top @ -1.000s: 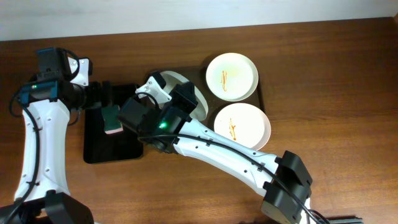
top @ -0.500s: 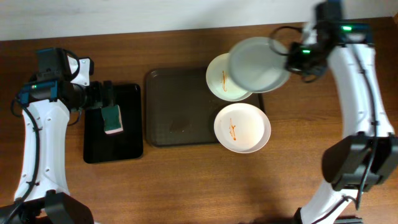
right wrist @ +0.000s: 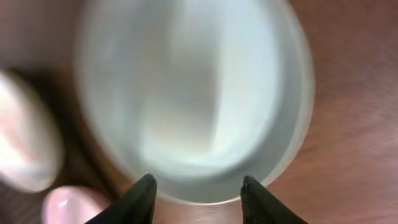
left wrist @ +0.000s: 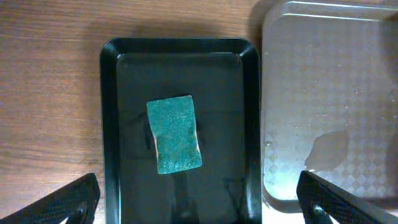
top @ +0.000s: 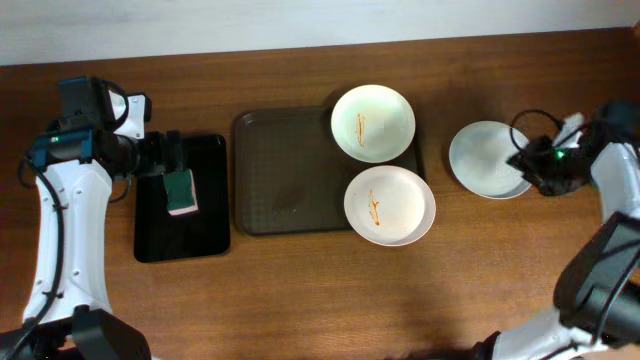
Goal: Clean dirty plates on tray and stack at the side
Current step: 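Set the plate down on the table right of the tray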
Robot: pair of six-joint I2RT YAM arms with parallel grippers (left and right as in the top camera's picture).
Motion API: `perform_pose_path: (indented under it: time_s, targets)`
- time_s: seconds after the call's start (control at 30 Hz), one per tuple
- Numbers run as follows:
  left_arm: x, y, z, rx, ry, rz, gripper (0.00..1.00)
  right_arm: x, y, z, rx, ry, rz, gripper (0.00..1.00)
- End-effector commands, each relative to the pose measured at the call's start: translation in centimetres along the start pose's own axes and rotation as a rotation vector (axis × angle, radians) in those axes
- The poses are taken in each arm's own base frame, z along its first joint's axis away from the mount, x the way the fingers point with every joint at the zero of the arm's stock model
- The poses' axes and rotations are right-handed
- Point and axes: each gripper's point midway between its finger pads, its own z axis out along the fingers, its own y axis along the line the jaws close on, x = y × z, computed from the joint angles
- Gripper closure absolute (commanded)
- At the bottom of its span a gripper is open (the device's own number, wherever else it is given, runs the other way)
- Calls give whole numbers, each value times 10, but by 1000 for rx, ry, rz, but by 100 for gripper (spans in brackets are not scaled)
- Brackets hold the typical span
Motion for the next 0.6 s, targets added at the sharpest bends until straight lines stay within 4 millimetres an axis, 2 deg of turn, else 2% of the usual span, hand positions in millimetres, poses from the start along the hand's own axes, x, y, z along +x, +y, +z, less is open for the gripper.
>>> perform_pose_path:
  time_s: [0.0, 0.03, 0.07, 0.1, 0.13, 0.2, 0.23, 0.3, 0.37, 0.5, 0.57]
  targets:
    - [5, 10, 5, -59, 30, 0, 0, 55, 147, -42, -202, -13, -413, 53]
    - [8, 14, 11, -72, 52, -3, 0, 94, 185, -31, -205, 46, -548, 53]
    - [15, 17, 25, -80, 99, -17, 0, 157, 214, -1, -89, 137, -755, 53]
    - [18, 20, 32, -92, 120, -24, 2, 173, 219, 9, -29, 140, -822, 53]
    - [23, 26, 46, -113, 158, -26, 7, 192, 229, 20, 29, 127, -903, 53]
    - [39, 44, 75, -190, 253, -48, 7, 211, 241, 24, 29, 127, -959, 53]
    - [53, 44, 101, -176, 324, -49, 16, 218, 244, 24, 26, 131, -956, 53]
    - [70, 46, 140, -174, 400, -44, 31, 217, 244, 24, 26, 131, -951, 53]
    - [71, 46, 162, -170, 400, -35, 31, 218, 243, 24, 28, 134, -951, 53]
    - [62, 23, 172, -149, 369, 72, 35, 218, 243, 24, 28, 135, -951, 53]
    - [63, 24, 164, -164, 388, 76, 24, 221, 240, 24, 34, 149, -951, 53]
